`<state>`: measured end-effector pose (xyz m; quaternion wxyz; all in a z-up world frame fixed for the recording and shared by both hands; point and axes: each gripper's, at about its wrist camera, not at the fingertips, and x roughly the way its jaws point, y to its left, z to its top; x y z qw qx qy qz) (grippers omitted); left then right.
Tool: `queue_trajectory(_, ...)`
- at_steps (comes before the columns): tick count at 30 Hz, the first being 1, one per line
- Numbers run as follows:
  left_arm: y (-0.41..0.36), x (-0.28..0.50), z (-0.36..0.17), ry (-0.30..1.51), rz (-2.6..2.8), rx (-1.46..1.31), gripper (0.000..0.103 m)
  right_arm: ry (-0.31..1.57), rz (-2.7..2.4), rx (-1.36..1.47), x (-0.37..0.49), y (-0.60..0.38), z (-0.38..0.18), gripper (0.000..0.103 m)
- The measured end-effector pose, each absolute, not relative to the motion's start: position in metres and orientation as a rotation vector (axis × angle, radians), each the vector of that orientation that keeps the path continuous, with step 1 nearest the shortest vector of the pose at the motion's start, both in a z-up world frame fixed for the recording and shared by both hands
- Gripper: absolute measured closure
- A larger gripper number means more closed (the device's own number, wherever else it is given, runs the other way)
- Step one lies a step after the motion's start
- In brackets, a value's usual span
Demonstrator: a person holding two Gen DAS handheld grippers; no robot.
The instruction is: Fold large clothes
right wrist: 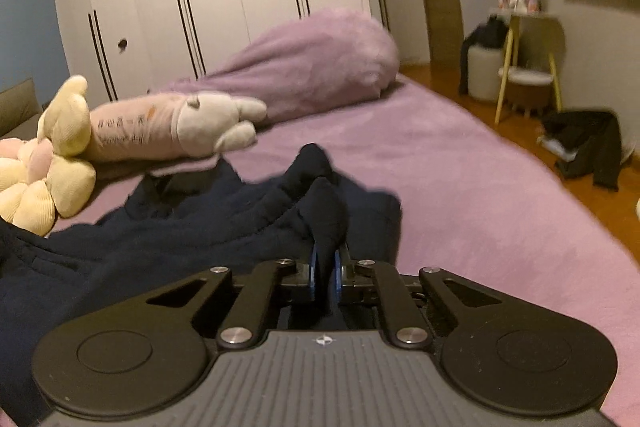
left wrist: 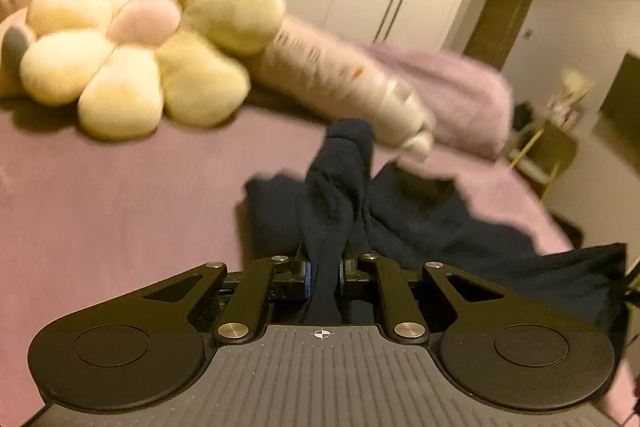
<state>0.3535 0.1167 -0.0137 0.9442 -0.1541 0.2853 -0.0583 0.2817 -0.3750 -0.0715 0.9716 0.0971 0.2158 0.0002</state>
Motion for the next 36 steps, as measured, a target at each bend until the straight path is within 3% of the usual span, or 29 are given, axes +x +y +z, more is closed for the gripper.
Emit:
queue_trajectory(4, 0.112, 0.372, 0.027, 0.49, -0.095, -0.3, 0.089, 0.332, -0.011, 0.162, 0.283, -0.369, -0.032, 0.096)
queue_trajectory(9, 0.1, 0.441, 0.049, 0.424, 0.034, -0.299, 0.089, 0.283, -0.11, 0.188, 0.347, -0.368, 0.006, 0.096)
queue_trajectory(12, 0.084, 0.48, 0.034, 0.404, 0.11, -0.254, 0.088, 0.288, -0.186, 0.196, 0.398, -0.359, 0.008, 0.096)
queue_trajectory(16, 0.064, 0.516, -0.026, 0.466, 0.192, -0.155, 0.084, 0.323, -0.255, 0.162, 0.451, -0.343, -0.024, 0.096)
queue_trajectory(20, 0.061, 0.525, -0.085, 0.543, 0.234, -0.087, 0.068, 0.425, -0.292, 0.109, 0.478, -0.333, -0.084, 0.095)
queue_trajectory(22, 0.068, 0.523, -0.101, 0.552, 0.245, -0.112, 0.046, 0.448, -0.309, 0.092, 0.482, -0.334, -0.11, 0.093)
queue_trajectory(25, 0.085, 0.525, -0.116, 0.567, 0.242, -0.204, 0.032, 0.477, -0.299, 0.156, 0.49, -0.347, -0.133, 0.088)
queue_trajectory(31, 0.107, 0.529, -0.138, 0.594, 0.243, -0.348, 0.015, 0.483, -0.295, 0.27, 0.487, -0.357, -0.161, 0.071)
queue_trajectory(36, 0.115, 0.511, -0.122, 0.612, 0.249, -0.351, 0.011, 0.472, -0.289, 0.317, 0.479, -0.365, -0.149, 0.057)
